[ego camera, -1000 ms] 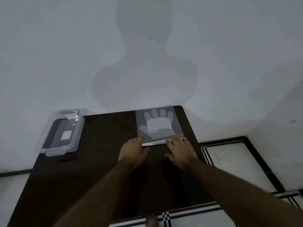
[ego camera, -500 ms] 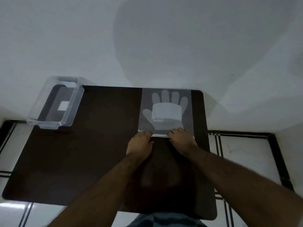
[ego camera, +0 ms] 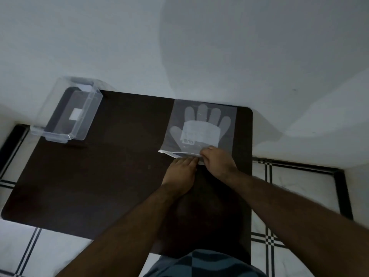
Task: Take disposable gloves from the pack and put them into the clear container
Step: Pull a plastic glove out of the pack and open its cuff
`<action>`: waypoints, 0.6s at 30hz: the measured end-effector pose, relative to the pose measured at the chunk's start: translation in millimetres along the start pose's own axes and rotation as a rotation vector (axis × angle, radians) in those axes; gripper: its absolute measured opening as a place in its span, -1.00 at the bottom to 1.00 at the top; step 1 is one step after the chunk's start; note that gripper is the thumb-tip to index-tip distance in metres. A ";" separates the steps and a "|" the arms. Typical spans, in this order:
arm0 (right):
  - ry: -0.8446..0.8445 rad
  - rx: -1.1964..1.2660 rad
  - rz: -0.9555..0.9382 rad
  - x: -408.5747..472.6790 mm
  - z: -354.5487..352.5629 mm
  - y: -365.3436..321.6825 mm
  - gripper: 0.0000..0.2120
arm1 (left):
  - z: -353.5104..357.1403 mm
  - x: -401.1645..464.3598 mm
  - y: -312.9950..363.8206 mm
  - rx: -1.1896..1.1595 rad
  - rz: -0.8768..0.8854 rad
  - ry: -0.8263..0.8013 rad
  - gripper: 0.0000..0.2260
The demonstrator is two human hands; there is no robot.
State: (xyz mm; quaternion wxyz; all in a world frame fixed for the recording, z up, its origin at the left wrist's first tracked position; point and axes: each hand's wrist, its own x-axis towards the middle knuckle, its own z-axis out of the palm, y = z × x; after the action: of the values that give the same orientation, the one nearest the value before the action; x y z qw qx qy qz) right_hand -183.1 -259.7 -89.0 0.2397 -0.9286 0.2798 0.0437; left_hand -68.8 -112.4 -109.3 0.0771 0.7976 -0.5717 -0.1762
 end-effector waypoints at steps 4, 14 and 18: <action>0.075 0.029 -0.001 5.2 -4.4 -1.3 -0.84 | -3.1 11.7 3.5 0.003 -0.076 -0.040 -0.57; 0.166 0.031 0.038 25.8 -12.8 5.0 -0.82 | -9.6 46.9 -0.9 0.141 -0.072 -0.059 -0.82; 0.137 -0.009 0.052 34.5 -16.5 5.2 -0.82 | -10.6 61.6 -0.8 0.244 0.024 -0.100 -0.79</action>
State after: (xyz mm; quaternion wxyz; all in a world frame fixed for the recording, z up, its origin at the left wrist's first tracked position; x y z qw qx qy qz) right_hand -157.8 -288.4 -84.1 0.2148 -0.9230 0.3192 -0.0123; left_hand -46.7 -170.8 -111.6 -0.0470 0.7843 -0.6016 -0.1440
